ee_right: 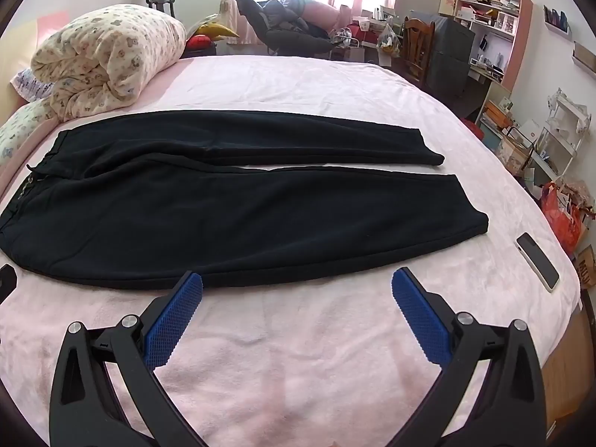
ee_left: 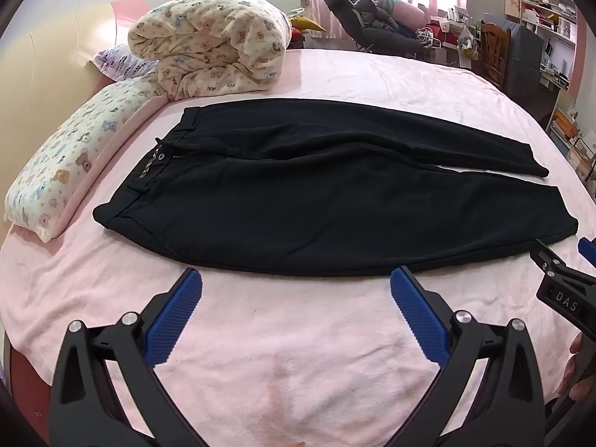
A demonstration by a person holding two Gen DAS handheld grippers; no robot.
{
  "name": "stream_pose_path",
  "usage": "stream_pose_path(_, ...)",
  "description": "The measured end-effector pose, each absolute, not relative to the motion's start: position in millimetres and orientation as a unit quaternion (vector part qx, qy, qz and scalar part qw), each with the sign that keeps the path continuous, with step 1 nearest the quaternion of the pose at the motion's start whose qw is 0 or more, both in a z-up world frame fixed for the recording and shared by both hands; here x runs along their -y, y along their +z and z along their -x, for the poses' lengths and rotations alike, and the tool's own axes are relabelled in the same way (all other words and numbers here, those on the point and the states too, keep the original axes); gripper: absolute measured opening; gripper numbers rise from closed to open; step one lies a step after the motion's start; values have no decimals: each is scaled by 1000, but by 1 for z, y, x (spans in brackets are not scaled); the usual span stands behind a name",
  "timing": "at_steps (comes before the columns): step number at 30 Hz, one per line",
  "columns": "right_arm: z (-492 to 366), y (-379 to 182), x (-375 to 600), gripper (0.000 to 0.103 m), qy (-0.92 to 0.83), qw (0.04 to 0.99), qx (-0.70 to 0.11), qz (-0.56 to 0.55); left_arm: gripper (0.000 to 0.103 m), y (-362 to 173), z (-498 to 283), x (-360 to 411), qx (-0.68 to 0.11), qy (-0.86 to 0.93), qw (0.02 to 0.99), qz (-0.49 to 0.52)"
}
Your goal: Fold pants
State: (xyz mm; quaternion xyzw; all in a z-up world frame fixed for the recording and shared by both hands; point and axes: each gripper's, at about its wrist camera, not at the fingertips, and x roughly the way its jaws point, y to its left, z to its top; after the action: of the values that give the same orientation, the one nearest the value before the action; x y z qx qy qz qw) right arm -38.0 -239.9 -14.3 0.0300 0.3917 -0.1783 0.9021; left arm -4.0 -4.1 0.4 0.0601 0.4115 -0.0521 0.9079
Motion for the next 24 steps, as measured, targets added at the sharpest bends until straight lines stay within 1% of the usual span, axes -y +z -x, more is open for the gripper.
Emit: stream_pose_path(24, 40, -10, 249, 102, -182, 903, -389, -31, 101, 5, 4, 8, -407, -53, 909, -65)
